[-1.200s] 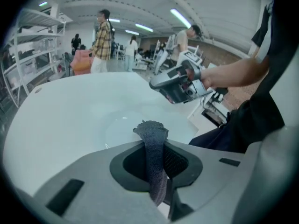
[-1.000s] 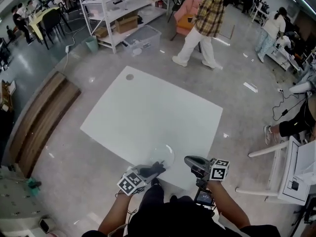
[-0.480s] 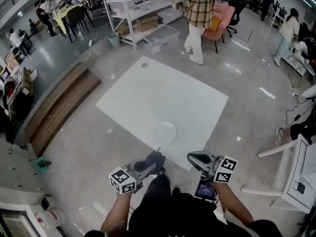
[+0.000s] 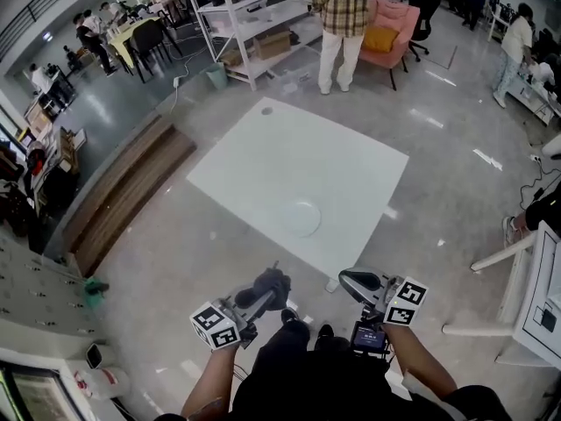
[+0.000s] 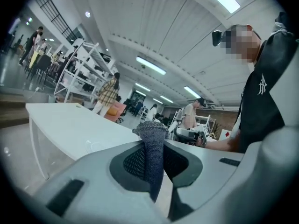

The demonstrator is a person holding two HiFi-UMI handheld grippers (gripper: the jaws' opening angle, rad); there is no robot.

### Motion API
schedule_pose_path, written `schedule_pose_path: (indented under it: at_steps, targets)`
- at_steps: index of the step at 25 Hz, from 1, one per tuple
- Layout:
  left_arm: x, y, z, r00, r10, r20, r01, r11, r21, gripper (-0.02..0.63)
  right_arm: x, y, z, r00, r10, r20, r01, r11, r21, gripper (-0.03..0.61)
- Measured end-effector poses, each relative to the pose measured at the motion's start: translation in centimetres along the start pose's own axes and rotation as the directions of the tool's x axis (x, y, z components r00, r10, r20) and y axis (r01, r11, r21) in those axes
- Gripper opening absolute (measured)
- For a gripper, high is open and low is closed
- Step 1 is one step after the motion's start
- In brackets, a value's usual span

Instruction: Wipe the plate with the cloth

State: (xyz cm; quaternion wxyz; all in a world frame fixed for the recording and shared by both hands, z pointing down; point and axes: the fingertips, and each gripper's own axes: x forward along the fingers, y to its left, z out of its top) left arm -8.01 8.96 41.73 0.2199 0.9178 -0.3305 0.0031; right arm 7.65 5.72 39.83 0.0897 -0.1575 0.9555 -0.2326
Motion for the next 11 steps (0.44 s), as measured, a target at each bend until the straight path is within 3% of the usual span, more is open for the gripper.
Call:
schedule_pose_path:
  at_steps: [5,11]
  targets:
    - [-1.2,-0.8,0.9,1.000,0.001,0.013,-0.001,1.000,0.031,0.051,-0.4,1.3,-0.9,0.997,-0.068,-0.045,0.067,0.997,-0.025,0.003]
    - [-4.3,-2.3,0.5,0.998,-0.064,-0.014,0.064,0.997,0.051,0.051,0.1,5.5,-2.1,0.994,-0.103,-0.041,0.102,0.994,-0.025,0.003]
